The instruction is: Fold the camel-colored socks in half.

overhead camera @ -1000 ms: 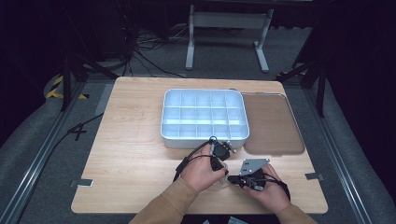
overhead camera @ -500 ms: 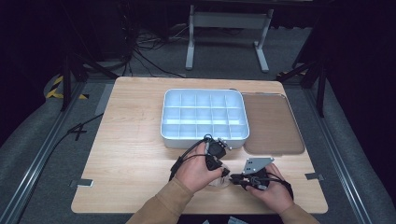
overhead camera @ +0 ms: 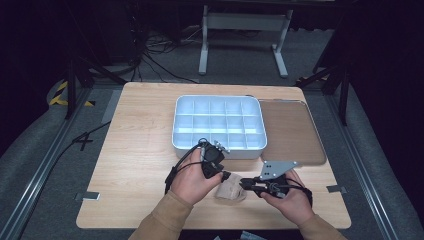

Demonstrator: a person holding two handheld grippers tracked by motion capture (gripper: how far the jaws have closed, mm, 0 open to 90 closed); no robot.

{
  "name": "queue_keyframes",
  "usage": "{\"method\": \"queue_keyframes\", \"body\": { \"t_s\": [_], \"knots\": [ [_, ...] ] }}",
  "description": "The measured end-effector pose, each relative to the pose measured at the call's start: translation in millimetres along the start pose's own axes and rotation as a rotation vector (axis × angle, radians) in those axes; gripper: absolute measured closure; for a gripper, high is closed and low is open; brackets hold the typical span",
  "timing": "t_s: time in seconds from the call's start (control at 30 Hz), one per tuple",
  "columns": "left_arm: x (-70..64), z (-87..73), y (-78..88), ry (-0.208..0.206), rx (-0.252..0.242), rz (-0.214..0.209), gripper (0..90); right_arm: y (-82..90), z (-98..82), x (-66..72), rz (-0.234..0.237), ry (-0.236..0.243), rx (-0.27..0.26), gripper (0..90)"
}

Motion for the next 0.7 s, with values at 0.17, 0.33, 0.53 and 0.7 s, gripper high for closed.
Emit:
{"method": "queue_keyframes", "body": {
  "t_s": [0.17,0.33,0.53,0.7],
  "knots": [
    [2.8,-6.9,-0.2,-0.004,0.008,0.024,68.7,-17.3,1.6,1.2,0.018,0.004,0.016,83.2],
    [-0.8,-1.6,-3.6,-0.095,-0.059,0.031,80.0,-28.5,-5.7,1.2,0.02,0.007,0.05,83.3],
    [-5.8,-4.1,-24.2,-0.168,0.01,0.016,86.7,-30.8,-10.5,1.9,0.016,0.001,0.062,83.4],
    [-2.5,-9.2,-40.4,-0.23,0.075,0.032,88.9,-29.8,-13.5,1.8,0.008,-0.007,0.067,83.3]
  ]
}}
Point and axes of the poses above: each handheld gripper's, and its own axes: y roughly backward along the jaws, z roughly out of its top, x roughly to its left, the point moved 6 cm from there along -y, roughly forward along the jaws, and after that the axes turned 7 degrees about -x, right-handed, at the moved point
